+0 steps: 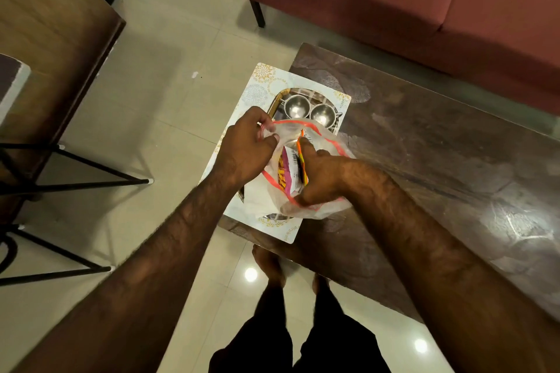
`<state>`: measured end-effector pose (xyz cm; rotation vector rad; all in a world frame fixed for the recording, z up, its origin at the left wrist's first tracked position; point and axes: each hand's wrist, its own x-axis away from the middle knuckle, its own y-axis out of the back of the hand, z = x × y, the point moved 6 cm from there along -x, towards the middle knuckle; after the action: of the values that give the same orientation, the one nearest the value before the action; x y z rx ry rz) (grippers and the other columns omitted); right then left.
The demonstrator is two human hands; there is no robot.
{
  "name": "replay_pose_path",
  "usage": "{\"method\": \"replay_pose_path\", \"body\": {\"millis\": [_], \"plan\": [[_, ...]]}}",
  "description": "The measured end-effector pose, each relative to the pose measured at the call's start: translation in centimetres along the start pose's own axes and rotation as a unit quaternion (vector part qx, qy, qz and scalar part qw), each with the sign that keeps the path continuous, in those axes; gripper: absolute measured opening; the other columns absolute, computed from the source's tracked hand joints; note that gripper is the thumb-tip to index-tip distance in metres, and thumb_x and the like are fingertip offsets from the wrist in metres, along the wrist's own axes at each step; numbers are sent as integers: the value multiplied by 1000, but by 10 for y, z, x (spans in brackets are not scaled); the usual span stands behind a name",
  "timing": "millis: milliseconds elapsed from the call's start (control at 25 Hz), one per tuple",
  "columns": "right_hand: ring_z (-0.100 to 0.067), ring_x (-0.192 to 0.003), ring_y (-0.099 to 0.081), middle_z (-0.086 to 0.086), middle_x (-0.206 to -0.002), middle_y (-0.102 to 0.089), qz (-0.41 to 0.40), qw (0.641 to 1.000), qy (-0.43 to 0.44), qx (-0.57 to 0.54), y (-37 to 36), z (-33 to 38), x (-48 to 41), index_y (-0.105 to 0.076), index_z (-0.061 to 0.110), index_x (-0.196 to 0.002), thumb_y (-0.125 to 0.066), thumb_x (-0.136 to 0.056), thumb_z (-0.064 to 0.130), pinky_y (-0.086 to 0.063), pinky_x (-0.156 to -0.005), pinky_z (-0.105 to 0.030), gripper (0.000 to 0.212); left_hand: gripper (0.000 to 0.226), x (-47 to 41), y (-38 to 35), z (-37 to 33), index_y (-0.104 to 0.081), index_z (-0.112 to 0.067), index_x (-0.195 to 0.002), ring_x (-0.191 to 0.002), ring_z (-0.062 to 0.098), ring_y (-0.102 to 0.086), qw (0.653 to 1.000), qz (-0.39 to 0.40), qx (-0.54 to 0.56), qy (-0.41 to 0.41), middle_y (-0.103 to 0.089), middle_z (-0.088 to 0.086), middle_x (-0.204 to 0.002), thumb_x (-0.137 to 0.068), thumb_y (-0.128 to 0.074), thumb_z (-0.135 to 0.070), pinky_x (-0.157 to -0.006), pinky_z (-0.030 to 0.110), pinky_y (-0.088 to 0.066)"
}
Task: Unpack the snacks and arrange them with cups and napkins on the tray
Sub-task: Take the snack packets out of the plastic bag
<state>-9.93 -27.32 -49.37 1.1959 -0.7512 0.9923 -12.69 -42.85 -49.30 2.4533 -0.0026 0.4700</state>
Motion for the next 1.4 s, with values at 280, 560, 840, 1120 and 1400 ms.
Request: {"method": "replay_pose_path", "body": {"millis": [280,560,840,1120,1400], "plan": [[-30,-135,-63,-10,-150,-63,-51,997,59,5,-1,31,-36,-57,13,-153,-54,-110,16,-51,-111,-37,43,14,-1,1,-1,-57,-21,-105,-90,24,-69,999,42,3,-3,-65,-1,-106,-95,-65,-26,-80,45,-63],[-33,-134,-64,-9,-148,-63,-133,989,11,69,-20,34,-66,-34,19,-164,-65,-102,39,-55,-109,-45,72,11,-6,8,10,-57,-23,-105,-82,9,-67,999,38,-3,-8,-65,-2,-107,-97,-63,-26,-68,23,-60],[-36,-134,-66,-12,-148,-63,-252,967,-33,-21,-13,24,-79,-21,4,-167,-73,-98,30,-56,-111,-50,90,12,-6,-2,13,-55,-26,-105,-90,19,-69,999,53,6,-9,-65,-3,-105,-97,-63,-26,-76,31,-62],[-33,-101,-76,-8,-116,-75,-338,937,-38,-75,16,24,-24,-20,7,-164,-77,-91,26,-50,-68,-34,95,10,-11,-3,10,-55,-28,-99,-80,21,-72,1000,2,5,6,-61,-15,-82,-94,-63,-24,-67,33,-60],[-19,-96,-74,10,-102,-71,-353,887,8,-299,34,-23,44,-53,33,-117,-90,-80,21,-62,-75,-37,54,13,-21,2,0,-57,-26,-100,-72,22,-72,999,-41,-24,22,-58,-15,-79,-93,-65,-33,-71,47,-64]]}}
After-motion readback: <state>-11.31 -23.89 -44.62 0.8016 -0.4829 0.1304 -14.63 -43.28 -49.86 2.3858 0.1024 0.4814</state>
